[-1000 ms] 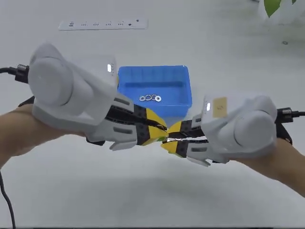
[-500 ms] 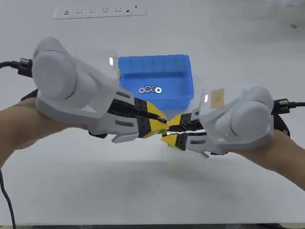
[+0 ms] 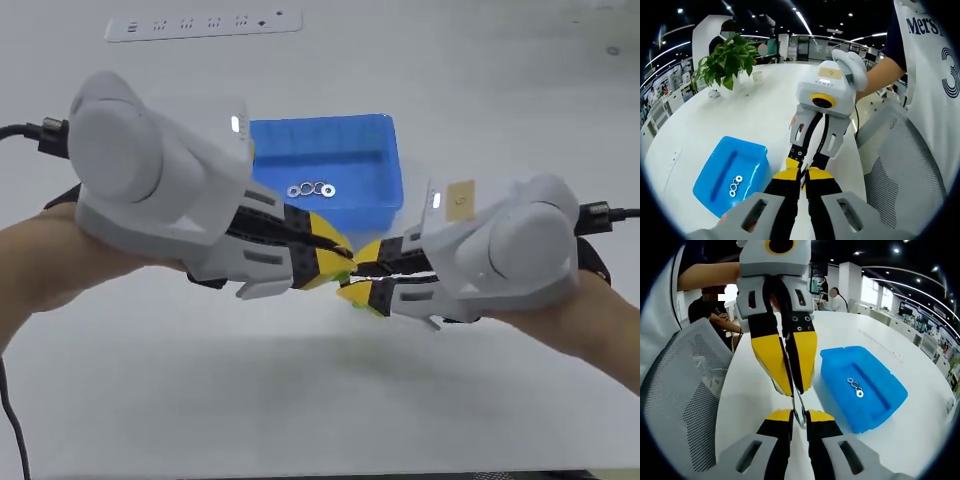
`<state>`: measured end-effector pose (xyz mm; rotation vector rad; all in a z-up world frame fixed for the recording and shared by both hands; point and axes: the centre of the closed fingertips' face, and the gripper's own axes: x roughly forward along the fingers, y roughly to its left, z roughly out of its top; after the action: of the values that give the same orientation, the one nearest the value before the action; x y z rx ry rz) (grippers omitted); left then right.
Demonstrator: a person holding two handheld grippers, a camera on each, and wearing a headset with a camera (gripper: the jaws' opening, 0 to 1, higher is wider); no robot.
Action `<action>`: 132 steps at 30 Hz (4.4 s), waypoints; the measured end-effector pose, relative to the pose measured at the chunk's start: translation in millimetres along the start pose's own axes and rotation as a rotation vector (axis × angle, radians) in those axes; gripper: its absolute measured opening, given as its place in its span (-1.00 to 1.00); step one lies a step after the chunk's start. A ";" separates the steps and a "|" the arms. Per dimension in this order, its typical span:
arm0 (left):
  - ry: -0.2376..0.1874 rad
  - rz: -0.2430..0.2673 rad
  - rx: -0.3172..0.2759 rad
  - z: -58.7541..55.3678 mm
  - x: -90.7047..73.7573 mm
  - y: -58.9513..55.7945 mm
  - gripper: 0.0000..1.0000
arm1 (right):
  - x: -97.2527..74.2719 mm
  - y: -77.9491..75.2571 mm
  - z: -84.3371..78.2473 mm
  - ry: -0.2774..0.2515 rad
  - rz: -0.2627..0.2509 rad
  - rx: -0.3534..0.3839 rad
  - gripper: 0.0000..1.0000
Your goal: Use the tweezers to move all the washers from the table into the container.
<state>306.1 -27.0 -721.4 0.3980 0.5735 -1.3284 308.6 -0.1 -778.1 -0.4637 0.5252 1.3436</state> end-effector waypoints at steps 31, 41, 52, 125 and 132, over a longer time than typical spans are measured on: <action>-0.006 -0.009 -0.017 0.6 3.7 3.0 -0.85 | 0.9 1.7 -1.9 0.016 0.027 -0.019 -0.72; -0.002 -0.033 -0.034 2.3 7.6 5.1 -0.85 | 0.2 -1.0 -0.4 0.010 0.029 0.014 -0.77; 0.002 -0.034 -0.045 -1.1 4.7 2.4 -0.85 | -0.1 1.0 0.8 -0.013 -0.002 0.025 -0.79; -0.025 0.072 0.164 40.3 -34.3 99.2 -0.85 | 1.2 -96.8 70.0 -0.028 -0.127 -0.137 -0.78; -0.030 0.058 0.119 21.3 -20.8 109.5 -0.85 | 18.8 -106.8 49.9 -0.005 -0.106 -0.099 -0.78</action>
<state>413.8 -0.4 -697.4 0.4875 0.4556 -1.3141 421.1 26.4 -747.9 -0.5615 0.4252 1.2724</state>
